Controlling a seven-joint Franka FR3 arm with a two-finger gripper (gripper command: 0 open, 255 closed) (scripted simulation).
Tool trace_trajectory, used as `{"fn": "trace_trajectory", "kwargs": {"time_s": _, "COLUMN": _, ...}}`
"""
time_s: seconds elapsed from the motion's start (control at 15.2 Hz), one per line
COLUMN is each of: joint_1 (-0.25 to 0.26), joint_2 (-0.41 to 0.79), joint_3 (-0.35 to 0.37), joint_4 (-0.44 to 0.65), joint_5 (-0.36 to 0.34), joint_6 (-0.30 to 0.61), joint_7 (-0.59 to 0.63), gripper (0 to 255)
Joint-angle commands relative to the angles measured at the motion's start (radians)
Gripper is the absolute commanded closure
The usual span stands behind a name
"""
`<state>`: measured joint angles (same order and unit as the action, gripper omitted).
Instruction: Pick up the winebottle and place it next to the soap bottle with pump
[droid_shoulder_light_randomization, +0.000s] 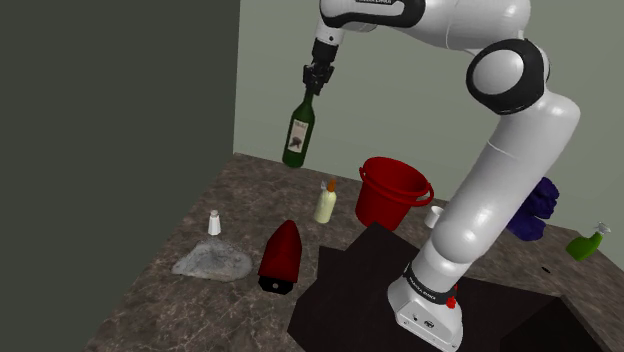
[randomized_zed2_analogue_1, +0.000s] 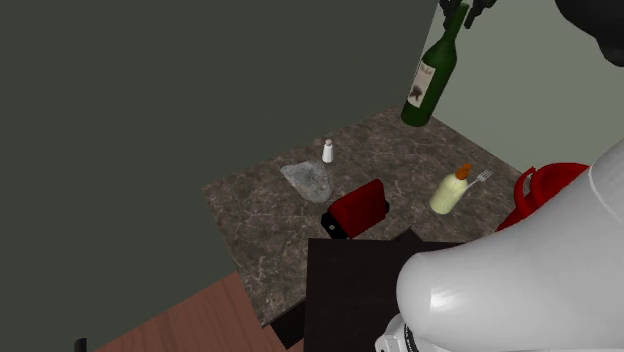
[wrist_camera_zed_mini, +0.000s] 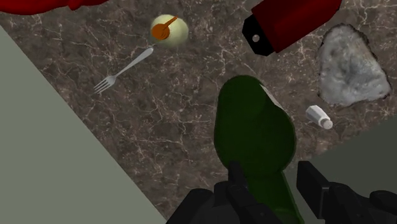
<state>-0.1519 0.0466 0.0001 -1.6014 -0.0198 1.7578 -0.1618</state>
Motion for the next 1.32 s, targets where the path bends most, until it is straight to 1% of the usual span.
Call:
{"fn": "trace_trajectory", "kwargs": {"time_s": 0.0, "joint_1": -0.023, "joint_2": 0.045, "joint_3": -0.021, "joint_4": 0.041, "joint_5": 0.007, "joint_6": 0.005, "joint_7": -0.046, "gripper": 255}}
{"fn": "trace_trajectory", "kwargs": {"time_s": 0.33, "joint_1": -0.081, "joint_2": 0.169, "joint_3": -0.061, "joint_4": 0.184, "joint_5": 0.029, "joint_6": -0.013, "joint_7": -0.144, "gripper": 255}}
{"fn": "trace_trajectory", "kwargs": {"time_s": 0.73, "joint_1": -0.156, "joint_2": 0.351, "joint_3": -0.091, "joint_4": 0.422, "joint_5": 0.062, "joint_6": -0.069, "joint_7": -0.244, "gripper": 255}}
{"fn": "trace_trajectory", "kwargs": {"time_s": 1.25, "joint_1": -0.152, "joint_2": 0.325, "joint_3": -0.090, "joint_4": 0.274, "joint_5": 0.060, "joint_6": 0.053, "joint_7": -0.245, "gripper": 255}}
